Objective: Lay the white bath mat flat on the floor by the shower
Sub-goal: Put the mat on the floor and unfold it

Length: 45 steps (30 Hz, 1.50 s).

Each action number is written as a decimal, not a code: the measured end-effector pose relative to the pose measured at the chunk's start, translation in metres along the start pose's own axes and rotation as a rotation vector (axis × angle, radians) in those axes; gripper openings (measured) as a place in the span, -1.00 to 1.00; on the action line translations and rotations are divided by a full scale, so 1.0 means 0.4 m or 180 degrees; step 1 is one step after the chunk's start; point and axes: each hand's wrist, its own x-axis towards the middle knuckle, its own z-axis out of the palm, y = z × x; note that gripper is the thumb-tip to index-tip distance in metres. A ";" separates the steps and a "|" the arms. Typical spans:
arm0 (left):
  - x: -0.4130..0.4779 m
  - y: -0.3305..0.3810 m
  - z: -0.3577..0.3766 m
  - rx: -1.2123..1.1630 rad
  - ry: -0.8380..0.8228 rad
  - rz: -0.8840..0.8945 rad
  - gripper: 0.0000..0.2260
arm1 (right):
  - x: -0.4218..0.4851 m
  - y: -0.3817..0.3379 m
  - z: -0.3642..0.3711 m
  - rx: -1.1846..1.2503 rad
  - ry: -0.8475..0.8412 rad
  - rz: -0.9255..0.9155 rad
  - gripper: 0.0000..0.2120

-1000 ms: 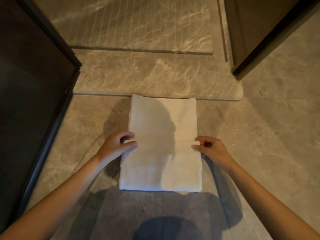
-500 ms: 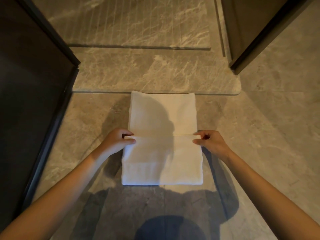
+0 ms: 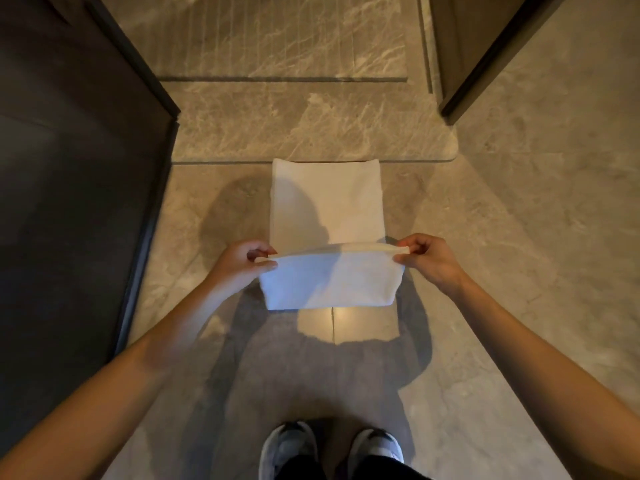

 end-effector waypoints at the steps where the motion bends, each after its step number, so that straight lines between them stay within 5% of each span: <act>1: -0.027 0.007 0.001 -0.0004 -0.0065 -0.0010 -0.84 | -0.026 -0.001 -0.004 -0.0108 0.0000 -0.0033 -0.82; 16: -0.202 -0.075 0.071 0.0405 -0.0281 0.0050 -0.70 | -0.170 0.094 -0.033 -0.0421 -0.1084 -0.0326 -0.74; 20: -0.257 -0.125 0.104 0.0488 -0.0428 0.0058 -0.81 | -0.198 0.154 -0.011 -0.0459 -0.1161 -0.0354 -0.69; 34: -0.297 -0.346 0.240 0.0852 -0.0517 0.0004 -0.76 | -0.232 0.368 0.112 -0.1164 -0.1445 -0.0252 -0.77; 45: -0.292 -0.371 0.224 0.0702 -0.0460 0.0132 -0.81 | -0.215 0.343 0.134 -0.1103 -0.1585 -0.0384 -0.83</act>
